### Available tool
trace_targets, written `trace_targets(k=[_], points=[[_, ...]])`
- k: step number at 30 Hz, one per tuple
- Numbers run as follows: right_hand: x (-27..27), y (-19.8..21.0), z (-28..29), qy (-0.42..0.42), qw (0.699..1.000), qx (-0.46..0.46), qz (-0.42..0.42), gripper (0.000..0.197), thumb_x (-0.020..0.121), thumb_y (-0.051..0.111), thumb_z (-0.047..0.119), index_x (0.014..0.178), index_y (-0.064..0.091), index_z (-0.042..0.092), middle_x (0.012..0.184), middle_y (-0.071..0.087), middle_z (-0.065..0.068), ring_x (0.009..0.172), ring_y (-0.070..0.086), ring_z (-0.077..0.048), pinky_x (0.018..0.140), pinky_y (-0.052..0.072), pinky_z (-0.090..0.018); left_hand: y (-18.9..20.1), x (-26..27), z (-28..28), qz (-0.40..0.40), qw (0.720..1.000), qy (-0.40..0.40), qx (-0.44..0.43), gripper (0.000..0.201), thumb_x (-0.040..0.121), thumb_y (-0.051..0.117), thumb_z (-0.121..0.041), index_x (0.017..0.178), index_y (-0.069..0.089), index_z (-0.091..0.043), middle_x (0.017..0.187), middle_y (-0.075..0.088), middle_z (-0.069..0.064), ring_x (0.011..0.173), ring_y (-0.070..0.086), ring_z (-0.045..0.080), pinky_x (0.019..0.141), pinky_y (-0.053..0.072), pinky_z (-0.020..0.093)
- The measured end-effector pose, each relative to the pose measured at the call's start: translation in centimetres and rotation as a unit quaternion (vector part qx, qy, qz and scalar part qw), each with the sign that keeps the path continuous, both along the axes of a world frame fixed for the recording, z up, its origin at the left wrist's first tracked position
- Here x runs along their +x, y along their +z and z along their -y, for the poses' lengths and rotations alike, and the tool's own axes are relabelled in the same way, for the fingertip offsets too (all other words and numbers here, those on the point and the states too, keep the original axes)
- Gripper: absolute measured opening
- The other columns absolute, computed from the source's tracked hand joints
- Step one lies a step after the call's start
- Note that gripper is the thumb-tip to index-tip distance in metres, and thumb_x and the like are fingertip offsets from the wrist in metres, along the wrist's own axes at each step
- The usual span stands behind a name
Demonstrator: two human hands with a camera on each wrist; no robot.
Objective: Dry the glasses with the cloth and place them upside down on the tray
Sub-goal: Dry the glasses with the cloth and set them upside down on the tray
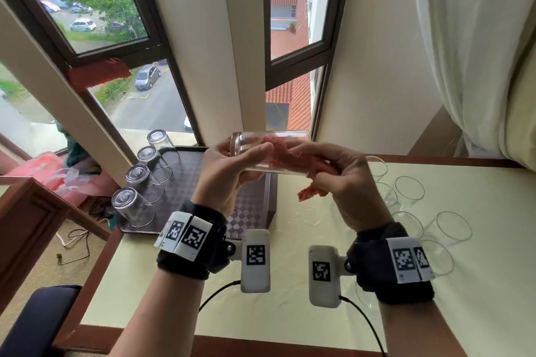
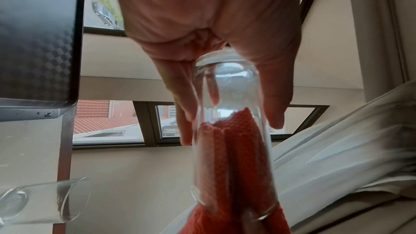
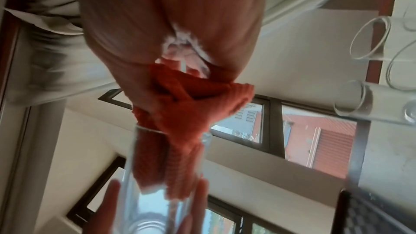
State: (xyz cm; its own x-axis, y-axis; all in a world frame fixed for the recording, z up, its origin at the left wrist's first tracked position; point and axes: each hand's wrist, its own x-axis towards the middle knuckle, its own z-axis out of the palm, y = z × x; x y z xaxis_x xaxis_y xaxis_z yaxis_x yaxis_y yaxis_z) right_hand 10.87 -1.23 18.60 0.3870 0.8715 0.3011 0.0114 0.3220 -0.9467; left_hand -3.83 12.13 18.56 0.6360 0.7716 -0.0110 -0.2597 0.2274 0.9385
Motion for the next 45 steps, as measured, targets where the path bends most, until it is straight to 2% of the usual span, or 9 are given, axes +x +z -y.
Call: trace_targets(k=[3, 8, 16, 21, 24, 29, 34, 40, 45], points=[[1.1, 0.1, 0.3, -0.056, 0.997, 0.014, -0.052, 0.026, 0.075, 0.066, -0.012, 0.091, 0.063, 0.008, 0.096, 0.075, 0.001, 0.077, 0.072, -0.017, 0.055, 0.058, -0.028, -0.1, 0.2, 0.2, 0.002, 1.000, -0.009, -0.025, 0.054, 0.046, 0.094, -0.032, 0.091, 0.072, -0.012, 0.088, 0.076, 0.006, 0.076, 0.072, 0.016, 0.059, 0.057, 0.021], [0.8, -0.5, -0.1, -0.147, 0.988, 0.044, -0.032, 0.038, 0.078, 0.071, -0.016, 0.080, 0.077, 0.022, 0.071, 0.071, -0.005, 0.059, 0.066, -0.023, 0.052, 0.058, -0.029, -0.5, 0.7, 0.6, -0.016, 0.998, 0.010, -0.055, 0.046, 0.062, 0.086, -0.027, 0.100, 0.071, -0.007, 0.089, 0.073, 0.007, 0.074, 0.069, 0.015, 0.058, 0.057, 0.020], [0.5, 0.0, 0.9, -0.020, 0.999, -0.006, 0.042, 0.037, 0.075, 0.068, 0.004, 0.102, 0.077, 0.028, 0.087, 0.072, -0.008, 0.072, 0.064, -0.017, 0.066, 0.057, -0.027, -0.1, 1.2, 0.8, -0.021, 0.994, 0.011, -0.105, 0.041, 0.074, 0.084, -0.026, 0.103, 0.069, -0.002, 0.089, 0.072, 0.012, 0.072, 0.069, 0.019, 0.061, 0.059, 0.021], [0.1, 0.1, 0.1, -0.037, 0.993, -0.035, 0.104, 0.051, 0.071, 0.082, -0.001, 0.119, 0.063, 0.002, 0.105, 0.073, -0.007, 0.093, 0.070, -0.006, 0.080, 0.052, -0.016, 0.4, 1.9, 1.4, -0.026, 0.992, -0.003, -0.123, 0.033, 0.069, 0.078, -0.029, 0.095, 0.070, -0.009, 0.088, 0.074, 0.012, 0.072, 0.071, 0.023, 0.064, 0.059, 0.023], [-0.1, 0.0, 0.0, -0.044, 0.992, -0.046, 0.108, 0.051, 0.073, 0.080, -0.009, 0.114, 0.063, 0.015, 0.103, 0.072, 0.002, 0.095, 0.069, -0.001, 0.083, 0.053, -0.017, 0.4, 1.9, 1.5, -0.026, 0.991, 0.002, -0.130, 0.034, 0.069, 0.079, -0.028, 0.096, 0.069, -0.009, 0.087, 0.074, 0.011, 0.073, 0.072, 0.022, 0.065, 0.060, 0.024], [-0.6, -0.5, 0.1, -0.033, 0.997, -0.046, 0.056, 0.048, 0.074, 0.077, -0.002, 0.113, 0.061, 0.022, 0.110, 0.072, -0.005, 0.106, 0.069, -0.015, 0.093, 0.056, -0.033, 0.6, 1.9, 1.6, -0.012, 0.997, -0.010, -0.080, 0.031, 0.066, 0.081, -0.014, 0.093, 0.068, -0.009, 0.090, 0.074, 0.011, 0.085, 0.072, 0.027, 0.074, 0.061, 0.031], [-0.8, -0.2, 0.0, -0.047, 0.998, -0.024, -0.021, 0.042, 0.078, 0.069, -0.017, 0.102, 0.067, 0.017, 0.095, 0.076, 0.002, 0.098, 0.073, -0.015, 0.081, 0.057, -0.024, 0.6, 1.9, 1.9, -0.020, 0.999, -0.034, -0.030, 0.069, 0.053, 0.089, -0.017, 0.115, 0.060, -0.006, 0.100, 0.074, 0.010, 0.094, 0.072, 0.029, 0.083, 0.061, 0.038], [-0.4, -0.3, 0.3, -0.082, 0.996, -0.015, 0.015, 0.042, 0.073, 0.070, -0.020, 0.095, 0.070, 0.016, 0.087, 0.076, 0.004, 0.090, 0.073, -0.013, 0.078, 0.059, -0.027, 1.3, 1.1, 1.7, -0.082, 0.985, -0.137, -0.062, 0.053, 0.070, 0.078, -0.026, 0.116, 0.062, -0.005, 0.085, 0.071, 0.006, 0.062, 0.066, 0.014, 0.056, 0.058, 0.019], [0.4, 0.0, 0.3, -0.047, 0.997, -0.017, 0.063, 0.046, 0.075, 0.077, -0.005, 0.115, 0.061, 0.010, 0.104, 0.072, -0.004, 0.101, 0.071, -0.019, 0.087, 0.058, -0.030, 1.0, 0.8, 1.5, -0.053, 0.990, -0.086, -0.103, 0.032, 0.078, 0.076, -0.024, 0.103, 0.069, -0.007, 0.076, 0.067, 0.003, 0.051, 0.057, 0.007, 0.048, 0.050, 0.015]])
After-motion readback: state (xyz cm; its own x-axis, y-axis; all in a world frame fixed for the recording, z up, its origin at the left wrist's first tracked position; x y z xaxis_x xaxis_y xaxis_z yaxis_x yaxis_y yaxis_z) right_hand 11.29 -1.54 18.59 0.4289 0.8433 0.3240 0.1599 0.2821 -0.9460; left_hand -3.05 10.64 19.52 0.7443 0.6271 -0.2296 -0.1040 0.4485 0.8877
